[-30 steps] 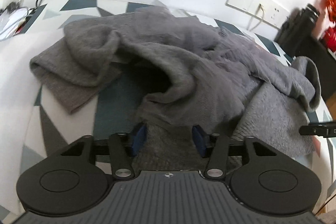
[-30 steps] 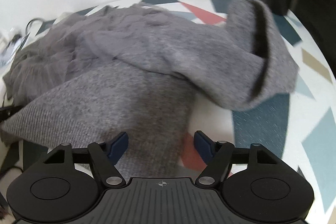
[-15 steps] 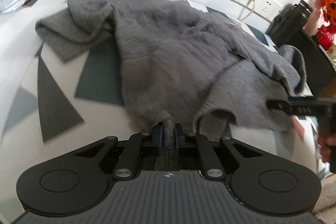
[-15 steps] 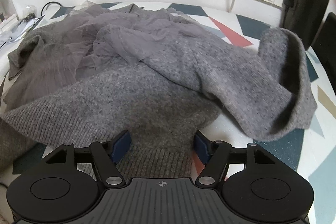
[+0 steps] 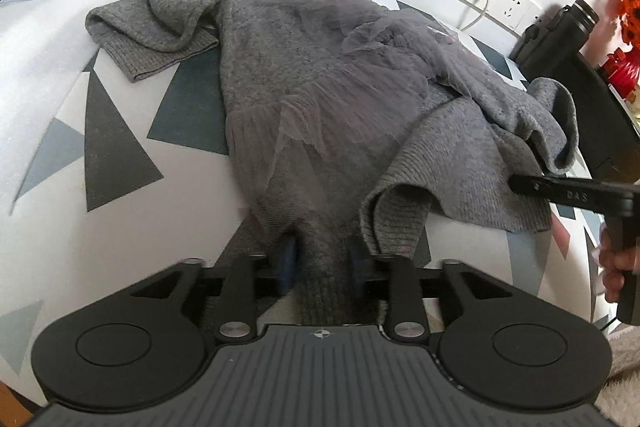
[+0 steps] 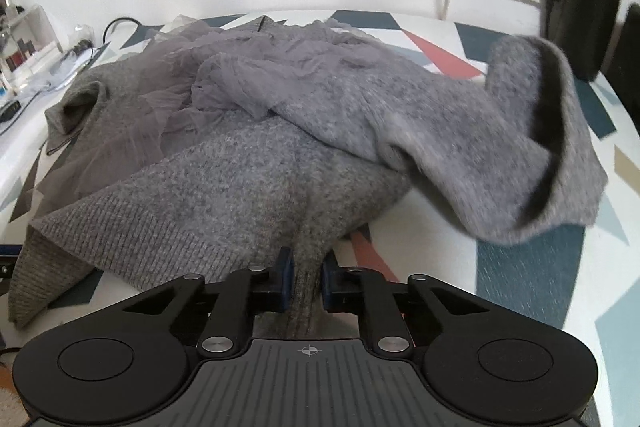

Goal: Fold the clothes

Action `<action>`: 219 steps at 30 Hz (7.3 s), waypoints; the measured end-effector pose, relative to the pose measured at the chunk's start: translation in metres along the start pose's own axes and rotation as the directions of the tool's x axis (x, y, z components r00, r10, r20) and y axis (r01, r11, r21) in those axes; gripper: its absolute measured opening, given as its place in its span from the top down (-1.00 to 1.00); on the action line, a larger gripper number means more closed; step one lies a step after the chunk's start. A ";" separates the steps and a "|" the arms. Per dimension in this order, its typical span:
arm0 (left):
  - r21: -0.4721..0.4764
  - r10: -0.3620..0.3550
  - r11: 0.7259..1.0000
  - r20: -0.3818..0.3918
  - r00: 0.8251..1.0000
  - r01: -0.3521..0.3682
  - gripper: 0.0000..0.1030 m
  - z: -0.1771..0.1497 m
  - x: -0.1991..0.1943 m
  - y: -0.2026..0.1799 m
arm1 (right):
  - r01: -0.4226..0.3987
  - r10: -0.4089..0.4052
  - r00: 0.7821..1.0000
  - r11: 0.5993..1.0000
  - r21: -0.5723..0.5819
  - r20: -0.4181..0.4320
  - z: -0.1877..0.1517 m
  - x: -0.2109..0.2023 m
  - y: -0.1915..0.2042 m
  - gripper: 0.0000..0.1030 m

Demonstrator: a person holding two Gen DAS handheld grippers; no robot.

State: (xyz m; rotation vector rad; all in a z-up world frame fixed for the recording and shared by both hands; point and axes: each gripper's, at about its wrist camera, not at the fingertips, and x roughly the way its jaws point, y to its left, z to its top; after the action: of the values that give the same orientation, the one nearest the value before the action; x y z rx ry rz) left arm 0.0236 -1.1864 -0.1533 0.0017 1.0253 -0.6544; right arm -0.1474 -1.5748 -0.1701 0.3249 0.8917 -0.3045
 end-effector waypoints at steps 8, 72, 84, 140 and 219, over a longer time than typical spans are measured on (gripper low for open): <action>0.116 0.085 0.990 0.015 0.996 -0.086 -0.20 -0.007 0.008 -0.025 | -0.012 0.012 1.000 1.000 0.024 -0.004 -0.026 -0.025 -0.016 0.79; 0.173 -0.028 0.985 0.016 0.999 0.025 0.82 -0.032 -0.043 0.057 | 0.136 -0.136 0.991 0.984 0.113 -0.010 -0.087 -0.059 0.043 0.78; 0.143 -0.036 0.989 0.045 0.998 0.029 -0.02 -0.033 -0.067 0.065 | 0.198 -0.213 0.975 0.962 0.190 0.064 -0.032 -0.097 0.047 -0.28; 0.257 0.098 0.962 -0.003 0.995 -0.094 -0.99 0.060 0.033 0.026 | -0.111 0.062 0.987 0.931 0.349 0.148 0.073 0.001 -0.006 0.83; 0.288 0.110 0.951 0.038 0.993 -0.116 -0.99 0.056 0.027 0.049 | 0.092 -0.140 0.979 0.951 0.295 0.146 0.059 0.023 0.033 0.99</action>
State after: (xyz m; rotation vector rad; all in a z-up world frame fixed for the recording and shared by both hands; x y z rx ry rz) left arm 0.1025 -1.1772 -0.1592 0.3077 0.8937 -0.6933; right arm -0.0792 -1.5712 -0.1483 0.5089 0.7031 -0.5657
